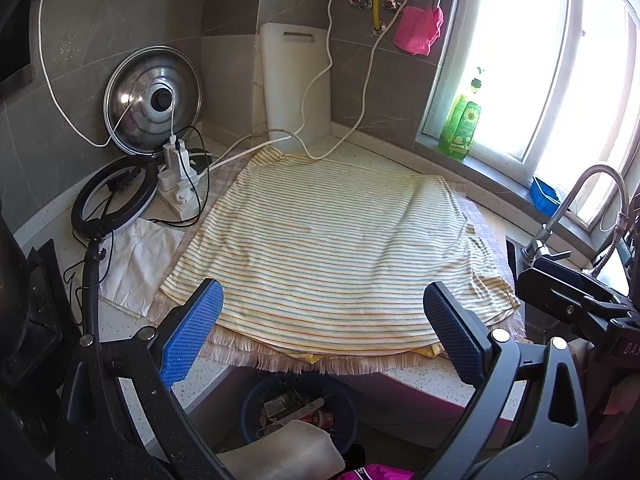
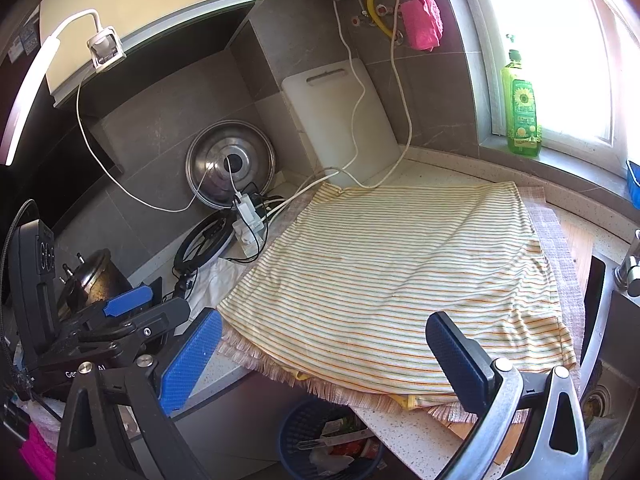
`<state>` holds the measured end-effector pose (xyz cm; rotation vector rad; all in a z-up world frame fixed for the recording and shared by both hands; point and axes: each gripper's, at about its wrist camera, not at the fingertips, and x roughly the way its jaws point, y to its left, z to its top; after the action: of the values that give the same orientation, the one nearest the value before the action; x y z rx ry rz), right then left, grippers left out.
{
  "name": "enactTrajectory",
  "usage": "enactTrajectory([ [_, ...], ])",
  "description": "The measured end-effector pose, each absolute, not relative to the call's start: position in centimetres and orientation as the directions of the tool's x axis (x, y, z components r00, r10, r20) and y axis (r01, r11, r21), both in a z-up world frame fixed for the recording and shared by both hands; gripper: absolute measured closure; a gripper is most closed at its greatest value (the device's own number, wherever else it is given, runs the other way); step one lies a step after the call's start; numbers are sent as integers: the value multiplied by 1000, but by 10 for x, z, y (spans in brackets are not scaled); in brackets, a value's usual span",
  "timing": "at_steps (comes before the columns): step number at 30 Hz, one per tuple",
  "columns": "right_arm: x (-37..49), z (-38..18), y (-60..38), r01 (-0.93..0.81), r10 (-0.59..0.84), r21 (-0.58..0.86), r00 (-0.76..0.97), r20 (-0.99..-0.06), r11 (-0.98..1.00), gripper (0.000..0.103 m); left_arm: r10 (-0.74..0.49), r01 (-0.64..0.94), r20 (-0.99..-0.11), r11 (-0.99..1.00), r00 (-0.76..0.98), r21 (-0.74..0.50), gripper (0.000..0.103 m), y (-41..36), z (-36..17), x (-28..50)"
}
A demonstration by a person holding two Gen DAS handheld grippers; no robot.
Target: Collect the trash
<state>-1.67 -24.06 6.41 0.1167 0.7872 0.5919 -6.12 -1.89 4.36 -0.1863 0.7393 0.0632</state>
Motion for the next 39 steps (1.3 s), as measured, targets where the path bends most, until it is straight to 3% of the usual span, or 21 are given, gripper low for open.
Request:
enactTrajectory([
  [39,-22,59,-246,-431,532,328,548,-646,841,0,-17,-96,-671,987,741,-131,1,-20,51,-63],
])
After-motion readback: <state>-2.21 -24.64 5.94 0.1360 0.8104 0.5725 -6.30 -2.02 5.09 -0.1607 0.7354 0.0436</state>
